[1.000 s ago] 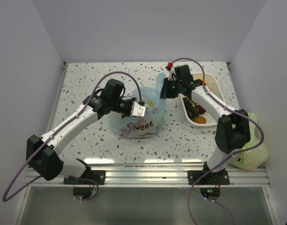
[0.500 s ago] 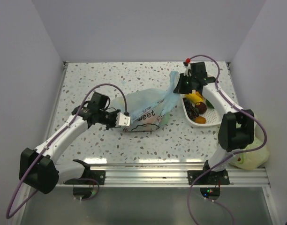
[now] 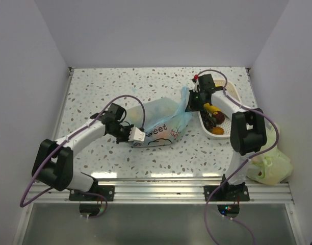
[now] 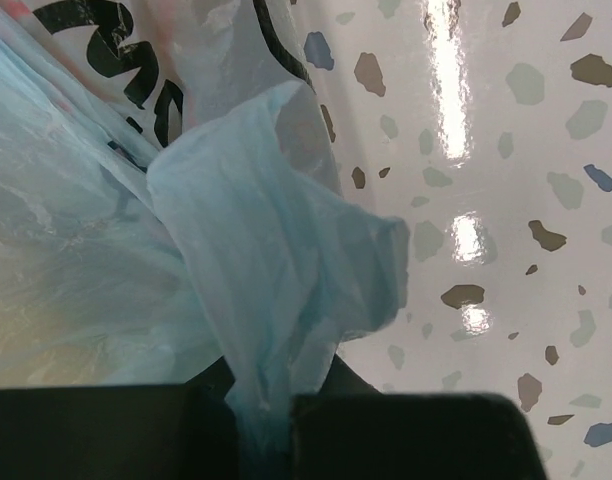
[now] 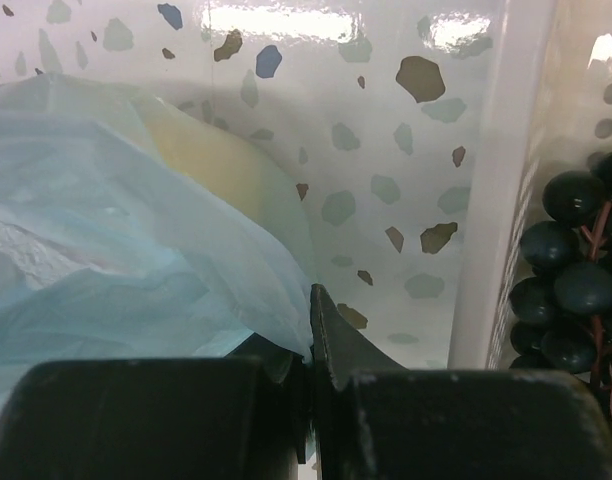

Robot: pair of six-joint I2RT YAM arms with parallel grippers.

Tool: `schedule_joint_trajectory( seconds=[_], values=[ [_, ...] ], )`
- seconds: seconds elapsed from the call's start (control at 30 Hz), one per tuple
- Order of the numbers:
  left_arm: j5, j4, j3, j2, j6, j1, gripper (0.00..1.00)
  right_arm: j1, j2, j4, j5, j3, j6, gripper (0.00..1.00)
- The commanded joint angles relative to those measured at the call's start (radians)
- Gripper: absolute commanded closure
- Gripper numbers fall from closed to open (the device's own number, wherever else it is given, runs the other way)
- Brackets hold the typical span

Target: Place the fake fruits into the plastic bag and tie a complex knot

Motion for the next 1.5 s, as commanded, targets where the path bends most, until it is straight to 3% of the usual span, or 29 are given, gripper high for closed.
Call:
schedule_joint_trajectory(
  seconds=[0.0,0.17,0.37,0.53,0.9,1.17,1.23,1.37,1.47],
  values=[
    [-0.076,-0.054,0.006,0.032,0.025,0.003,1.00,-0.006,0.026,0.006,0.100,0.051,-0.034,1.00],
    [-0.093,-0.125,0.028,0.017,0.053,0.001,1.00,0.017,0.020,-0.031,0.123,0.104,-0.057,1.00],
    [0.032,-0.246,0.229,-0.028,-0.036,-0.031,1.00,0.100,-0.095,-0.036,0.093,0.135,-0.101,1.00],
    [0.055,-0.203,0.304,-0.042,-0.177,-0.146,1.00,0.191,-0.170,-0.036,0.142,0.131,-0.150,1.00],
    [0.223,-0.150,0.505,0.130,-0.405,-0.161,0.97,0.251,-0.245,0.012,0.071,0.072,-0.187,1.00],
    [0.235,-0.230,0.393,0.021,-0.274,-0.157,1.00,0.223,-0.337,0.068,0.045,0.016,-0.206,1.00],
    [0.215,-0.321,0.373,0.023,-0.136,-0.158,1.00,0.182,-0.343,0.081,0.027,0.017,-0.167,1.00],
    [0.070,-0.418,0.251,0.070,-0.036,-0.165,1.00,0.110,-0.314,0.087,-0.015,0.031,-0.077,1.00],
    [-0.035,-0.395,0.153,0.096,0.036,-0.161,1.00,0.088,-0.275,0.090,-0.027,0.036,-0.037,1.00]
  ],
)
